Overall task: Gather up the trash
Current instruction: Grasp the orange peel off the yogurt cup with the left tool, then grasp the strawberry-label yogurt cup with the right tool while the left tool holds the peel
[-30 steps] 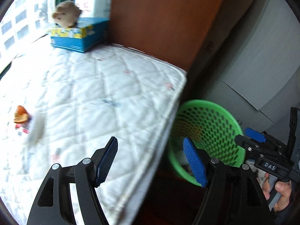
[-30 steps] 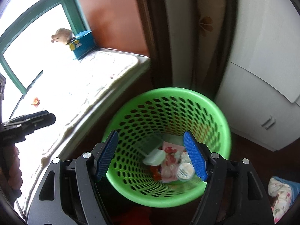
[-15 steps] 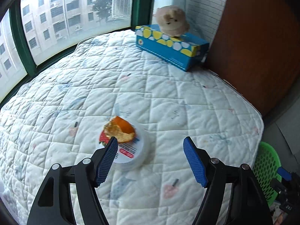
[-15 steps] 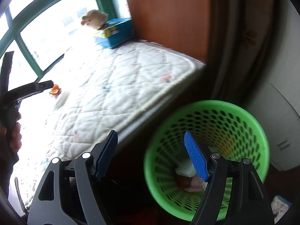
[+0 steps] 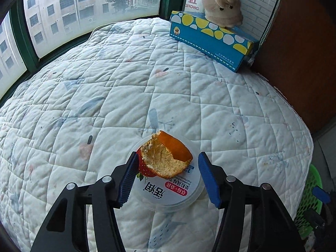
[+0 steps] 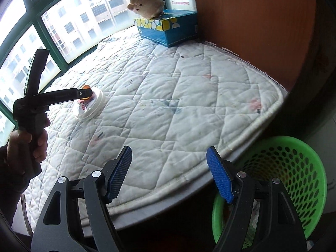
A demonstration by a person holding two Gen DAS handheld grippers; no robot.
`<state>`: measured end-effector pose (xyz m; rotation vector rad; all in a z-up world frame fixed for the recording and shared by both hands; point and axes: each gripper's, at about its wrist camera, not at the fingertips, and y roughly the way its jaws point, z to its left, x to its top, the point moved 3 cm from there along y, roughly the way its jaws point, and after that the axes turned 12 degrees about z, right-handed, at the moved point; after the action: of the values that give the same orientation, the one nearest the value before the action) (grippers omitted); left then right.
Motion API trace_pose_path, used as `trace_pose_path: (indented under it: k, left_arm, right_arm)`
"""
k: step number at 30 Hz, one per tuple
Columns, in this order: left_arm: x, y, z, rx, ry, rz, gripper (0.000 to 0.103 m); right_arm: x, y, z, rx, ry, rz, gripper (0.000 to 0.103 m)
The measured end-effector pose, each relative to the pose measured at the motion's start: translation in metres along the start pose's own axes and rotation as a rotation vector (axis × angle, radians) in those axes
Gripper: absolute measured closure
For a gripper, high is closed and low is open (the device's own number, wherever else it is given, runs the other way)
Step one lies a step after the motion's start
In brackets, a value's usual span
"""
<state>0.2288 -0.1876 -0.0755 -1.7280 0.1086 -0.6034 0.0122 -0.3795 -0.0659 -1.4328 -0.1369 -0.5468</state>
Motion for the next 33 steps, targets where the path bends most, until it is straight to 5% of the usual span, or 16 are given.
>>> trace_pose_path:
  k: [13, 22, 33]
  left_arm:
    - [0.004, -0.011, 0.014, -0.056, -0.011, -0.037, 0.084]
    - [0.003, -0.037, 0.049, -0.072, -0.060, -0.084, 0.088]
    - [-0.005, -0.057, 0.093, -0.052, -0.123, -0.111, 0.088]
  right_arm:
    - [0.025, 0.024, 0.045, 0.036, -0.096, 0.025, 0.030]
    - [0.049, 0.047, 0.095, 0.122, -0.172, 0.037, 0.029]
    - [0.078, 0.087, 0.155, 0.158, -0.248, 0.065, 0.014]
